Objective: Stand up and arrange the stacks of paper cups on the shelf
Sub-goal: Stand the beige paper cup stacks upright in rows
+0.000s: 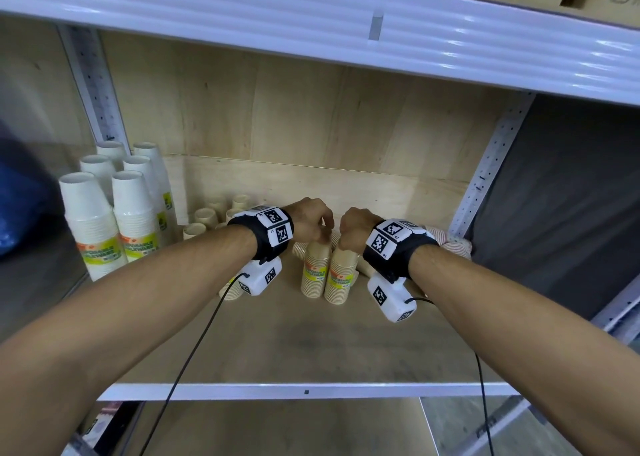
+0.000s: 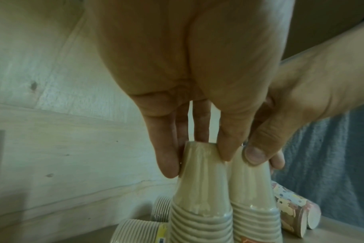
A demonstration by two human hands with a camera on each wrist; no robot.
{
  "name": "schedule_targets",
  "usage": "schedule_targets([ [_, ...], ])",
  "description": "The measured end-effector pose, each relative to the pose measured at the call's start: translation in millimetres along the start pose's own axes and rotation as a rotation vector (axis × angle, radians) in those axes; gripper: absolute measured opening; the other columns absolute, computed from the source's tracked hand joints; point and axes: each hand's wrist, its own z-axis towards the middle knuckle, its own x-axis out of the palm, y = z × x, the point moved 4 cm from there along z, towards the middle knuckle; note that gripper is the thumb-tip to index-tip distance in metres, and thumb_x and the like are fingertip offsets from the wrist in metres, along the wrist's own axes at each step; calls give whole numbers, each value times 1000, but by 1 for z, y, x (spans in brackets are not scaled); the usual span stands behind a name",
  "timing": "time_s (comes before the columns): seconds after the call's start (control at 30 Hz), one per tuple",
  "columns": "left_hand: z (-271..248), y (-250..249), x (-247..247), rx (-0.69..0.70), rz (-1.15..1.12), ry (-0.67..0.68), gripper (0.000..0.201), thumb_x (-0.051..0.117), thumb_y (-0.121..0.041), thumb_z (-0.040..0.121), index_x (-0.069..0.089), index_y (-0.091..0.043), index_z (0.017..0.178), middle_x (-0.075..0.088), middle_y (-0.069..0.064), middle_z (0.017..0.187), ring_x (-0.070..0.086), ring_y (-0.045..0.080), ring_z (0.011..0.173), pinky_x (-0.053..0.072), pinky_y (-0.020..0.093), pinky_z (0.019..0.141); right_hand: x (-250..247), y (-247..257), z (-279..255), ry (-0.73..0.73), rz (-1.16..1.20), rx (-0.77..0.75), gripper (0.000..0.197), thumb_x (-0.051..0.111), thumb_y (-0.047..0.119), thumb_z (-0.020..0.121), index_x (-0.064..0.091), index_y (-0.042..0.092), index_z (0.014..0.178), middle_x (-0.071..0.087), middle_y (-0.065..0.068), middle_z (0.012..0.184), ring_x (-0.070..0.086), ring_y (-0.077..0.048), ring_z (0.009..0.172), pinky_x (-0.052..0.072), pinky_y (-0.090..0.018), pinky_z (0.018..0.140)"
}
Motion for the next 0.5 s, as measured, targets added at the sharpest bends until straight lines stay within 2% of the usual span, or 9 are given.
schedule_targets([
  [0.33, -5, -2, -7, -47, 14, 36, 32, 73, -33, 80, 71, -22, 110, 64, 0, 108, 63, 17, 93, 55, 29, 79, -7, 9, -12, -1, 7, -2, 38, 64, 11, 82, 36, 8, 57, 36, -6, 59, 34, -16, 49, 26, -24, 44],
  [0.5, -16, 0, -17, -93, 39, 65, 31, 75, -30, 79, 71, -20, 108, 65, 0, 102, 65, 14, 83, 55, 25, 69, -14, 20, -22, -3, 7, -36, 41, 66, 18, 85, 36, 8, 59, 36, -5, 60, 34, -15, 50, 26, -25, 44],
])
